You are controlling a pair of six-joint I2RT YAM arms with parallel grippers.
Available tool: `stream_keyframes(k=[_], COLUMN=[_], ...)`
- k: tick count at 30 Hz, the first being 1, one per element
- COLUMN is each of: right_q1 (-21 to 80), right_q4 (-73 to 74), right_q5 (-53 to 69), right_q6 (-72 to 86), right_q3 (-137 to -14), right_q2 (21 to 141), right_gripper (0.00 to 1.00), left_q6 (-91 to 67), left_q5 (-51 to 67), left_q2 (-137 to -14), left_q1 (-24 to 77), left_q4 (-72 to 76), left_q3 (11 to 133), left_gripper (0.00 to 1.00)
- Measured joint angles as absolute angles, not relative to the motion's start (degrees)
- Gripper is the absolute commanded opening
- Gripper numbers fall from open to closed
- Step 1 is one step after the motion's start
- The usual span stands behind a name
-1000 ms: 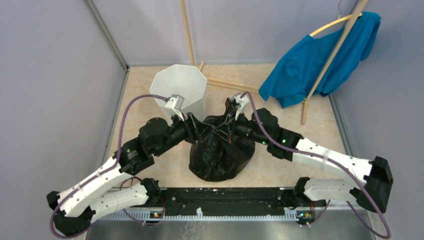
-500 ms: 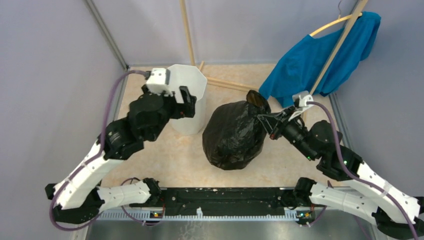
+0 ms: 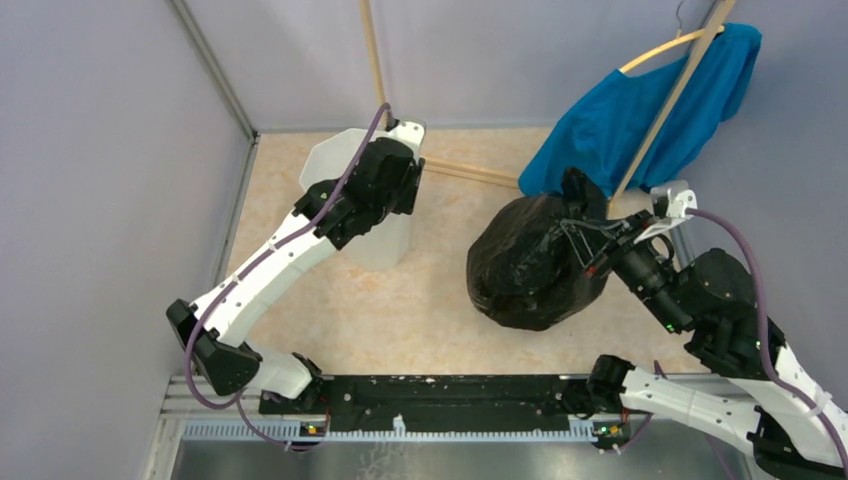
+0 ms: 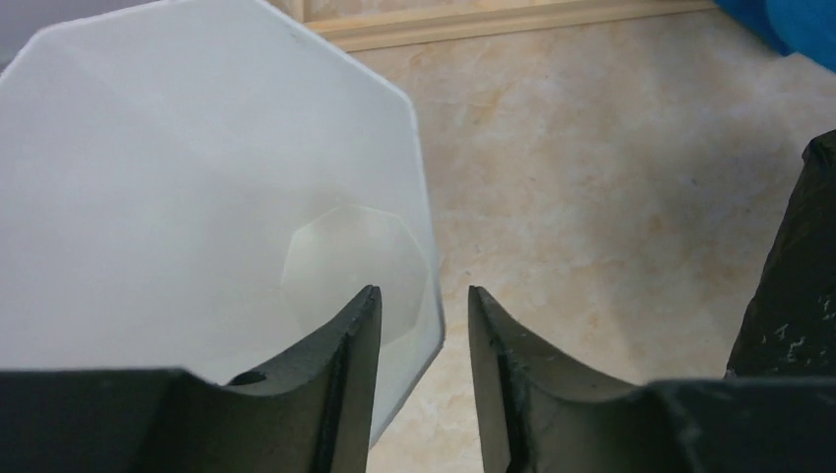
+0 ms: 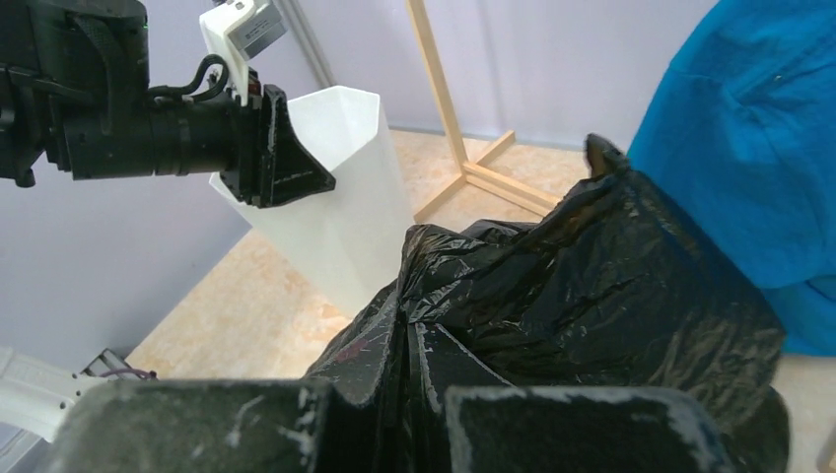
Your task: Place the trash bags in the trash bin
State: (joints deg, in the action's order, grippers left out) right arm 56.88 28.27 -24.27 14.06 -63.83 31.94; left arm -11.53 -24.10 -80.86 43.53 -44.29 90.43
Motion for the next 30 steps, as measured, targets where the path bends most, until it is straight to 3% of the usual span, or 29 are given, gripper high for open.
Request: stream_keyframes(k=[3, 8, 10, 16, 30], right_q1=[56.9, 56.9, 56.9, 56.9, 56.9], right_q4=[29.5, 31.4, 31.7, 32.5, 28.2], right_q5=[-25.1, -26.1, -26.3, -27.0, -30.2], right_q6=[14.1, 14.1, 14.0, 12.4, 5.7], right_q3=[-64.1, -64.6, -65.1, -69.0, -77.8], right_q2=[30.6, 30.0, 30.0, 30.0, 31.7], right_gripper=[0.00, 0.00, 0.00, 0.00, 0.00], left_q6=[-9.8, -7.9, -7.3, -6.6, -10.6], left_q5=[-22.2, -20.5, -19.8, -16.0, -3.6], left_q2=[-81.1, -83.3, -84.4, -85.0, -85.0], left_q1=[43.6, 43.6, 43.6, 44.3, 52.2], left_q4=[-43.4, -43.2, -43.3, -44.3, -45.0], left_q3=[90.5, 91.1, 91.2, 92.2, 95.8], left_gripper=[0.28, 0.21, 0.13, 0.01, 0.00])
